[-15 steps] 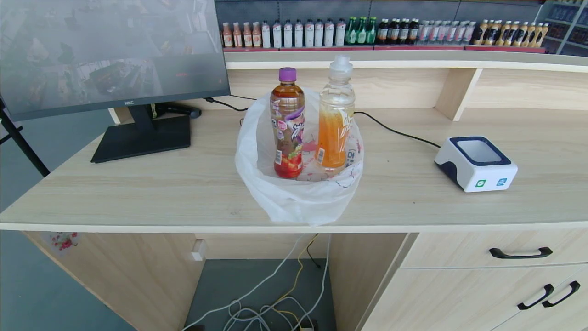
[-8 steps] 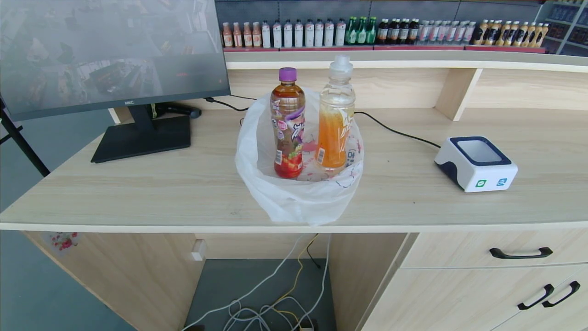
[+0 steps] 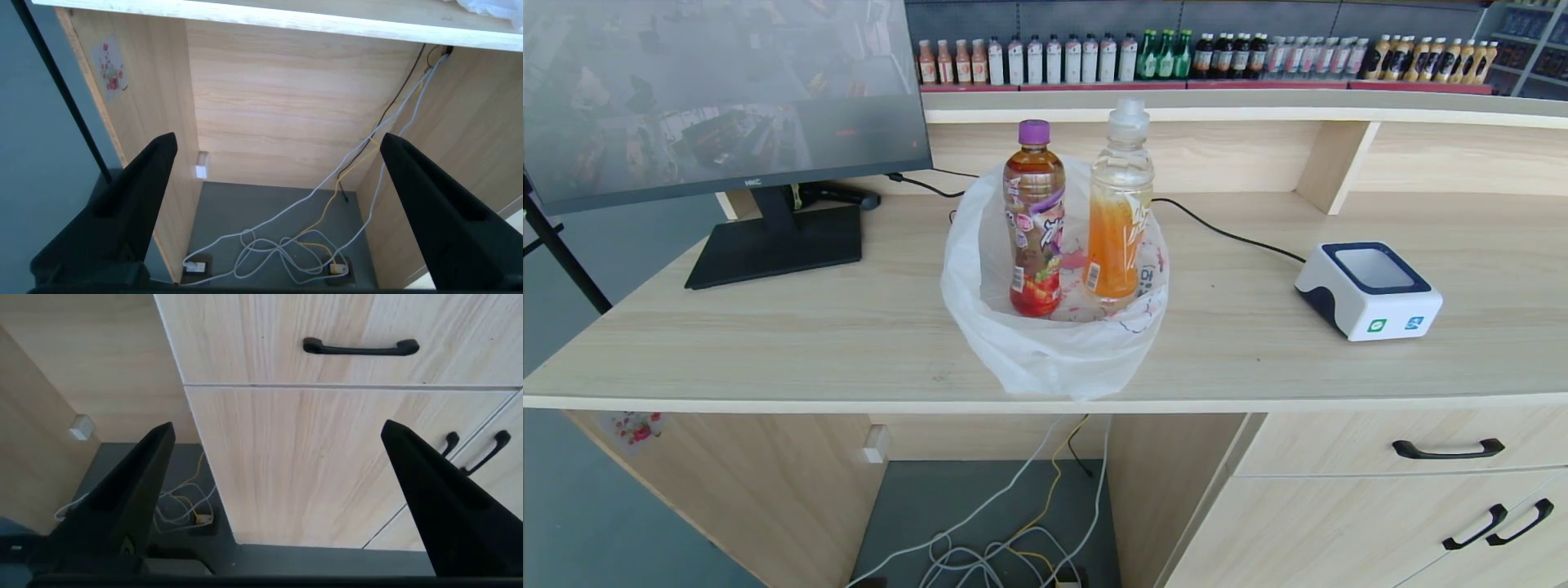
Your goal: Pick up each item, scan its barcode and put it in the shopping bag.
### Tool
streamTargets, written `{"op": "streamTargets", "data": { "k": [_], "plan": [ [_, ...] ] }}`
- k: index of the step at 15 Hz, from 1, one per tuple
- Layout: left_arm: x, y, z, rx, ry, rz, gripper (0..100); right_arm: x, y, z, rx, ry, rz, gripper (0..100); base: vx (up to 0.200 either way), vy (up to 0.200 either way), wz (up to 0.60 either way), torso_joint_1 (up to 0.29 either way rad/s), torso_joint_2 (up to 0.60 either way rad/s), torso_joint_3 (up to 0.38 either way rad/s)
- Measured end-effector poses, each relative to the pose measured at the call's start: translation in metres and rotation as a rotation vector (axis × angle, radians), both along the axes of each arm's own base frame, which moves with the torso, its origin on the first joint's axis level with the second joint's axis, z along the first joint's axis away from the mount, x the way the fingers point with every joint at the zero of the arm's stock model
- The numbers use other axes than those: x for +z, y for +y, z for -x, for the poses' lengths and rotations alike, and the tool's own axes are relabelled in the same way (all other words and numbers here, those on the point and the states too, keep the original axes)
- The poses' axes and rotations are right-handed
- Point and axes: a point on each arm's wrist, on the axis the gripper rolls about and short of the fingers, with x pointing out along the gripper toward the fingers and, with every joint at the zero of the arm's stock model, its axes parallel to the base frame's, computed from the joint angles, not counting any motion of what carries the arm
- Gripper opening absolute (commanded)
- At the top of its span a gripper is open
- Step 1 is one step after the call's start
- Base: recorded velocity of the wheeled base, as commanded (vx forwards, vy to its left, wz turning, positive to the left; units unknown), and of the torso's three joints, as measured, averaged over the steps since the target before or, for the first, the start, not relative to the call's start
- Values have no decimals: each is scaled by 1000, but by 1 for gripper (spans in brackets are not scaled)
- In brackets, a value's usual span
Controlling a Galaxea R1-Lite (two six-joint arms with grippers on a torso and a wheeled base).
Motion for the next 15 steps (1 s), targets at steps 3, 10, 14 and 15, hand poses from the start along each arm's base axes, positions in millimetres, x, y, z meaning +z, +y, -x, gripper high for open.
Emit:
{"op": "streamTargets", "data": {
  "k": [3, 10, 14, 15],
  "plan": [
    [0, 0, 0, 0, 0, 1, 100, 0, 0, 0, 3, -2, 1, 100, -200, 0, 0, 12, 5, -1],
    [0, 0, 0, 0, 0, 4, 100, 0, 0, 0, 3, -3, 1, 100, 0, -86, 0, 2, 1, 2],
    [0, 0, 0, 0, 0, 7, 100, 0, 0, 0, 4, -3, 1, 100, 0, -200, 0, 10, 10, -2],
    [0, 0, 0, -1, 0, 9, 100, 0, 0, 0, 3, -3, 0, 100, 0, -200, 0, -2, -2, 2]
  ]
}}
